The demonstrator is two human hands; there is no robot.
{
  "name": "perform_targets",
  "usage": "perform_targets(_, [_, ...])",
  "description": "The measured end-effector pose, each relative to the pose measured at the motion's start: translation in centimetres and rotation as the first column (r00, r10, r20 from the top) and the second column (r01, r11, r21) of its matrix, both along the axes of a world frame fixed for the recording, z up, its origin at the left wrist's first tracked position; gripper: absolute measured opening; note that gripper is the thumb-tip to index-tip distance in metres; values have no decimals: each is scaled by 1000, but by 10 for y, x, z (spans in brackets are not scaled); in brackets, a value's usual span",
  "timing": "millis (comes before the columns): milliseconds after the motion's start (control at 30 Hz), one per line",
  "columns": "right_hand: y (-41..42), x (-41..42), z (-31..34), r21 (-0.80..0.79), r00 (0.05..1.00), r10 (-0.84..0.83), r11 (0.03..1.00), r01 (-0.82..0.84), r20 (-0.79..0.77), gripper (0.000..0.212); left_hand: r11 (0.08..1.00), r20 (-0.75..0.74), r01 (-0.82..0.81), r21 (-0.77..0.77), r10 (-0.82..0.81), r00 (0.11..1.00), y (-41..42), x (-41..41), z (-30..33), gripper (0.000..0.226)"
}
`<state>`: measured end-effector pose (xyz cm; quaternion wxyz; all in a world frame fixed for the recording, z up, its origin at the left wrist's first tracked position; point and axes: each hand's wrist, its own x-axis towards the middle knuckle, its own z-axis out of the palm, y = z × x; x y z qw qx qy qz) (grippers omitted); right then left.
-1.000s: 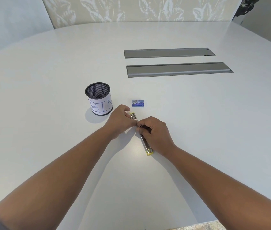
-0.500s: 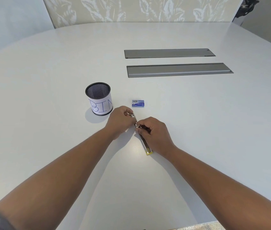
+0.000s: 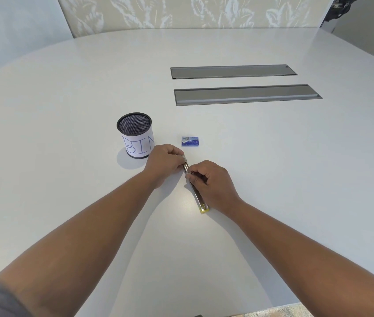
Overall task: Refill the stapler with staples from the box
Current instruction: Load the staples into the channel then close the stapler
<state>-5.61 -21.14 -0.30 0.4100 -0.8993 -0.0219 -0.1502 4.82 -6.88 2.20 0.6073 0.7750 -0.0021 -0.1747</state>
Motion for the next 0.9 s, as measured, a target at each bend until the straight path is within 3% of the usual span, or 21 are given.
perform_targets(300, [6, 1, 6, 14, 1000, -25, 1000, 25, -14, 24, 1000, -100, -17, -24, 14, 995, 1, 3, 11, 10])
perform_targets(500, [17, 8, 10, 96, 993, -115, 988, 119, -39, 17, 1000, -91, -7, -17, 6, 996, 2, 1, 13, 7])
perform_targets(667, [20, 13, 12, -10, 992, -120, 993, 120, -39, 7, 1000, -86, 5, 1, -5, 996, 2, 0, 15, 8])
perform_targets(900, [24, 22, 26, -190, 982, -104, 979, 73, -160, 18, 1000, -90, 4, -8, -5, 996, 2, 1, 14, 13])
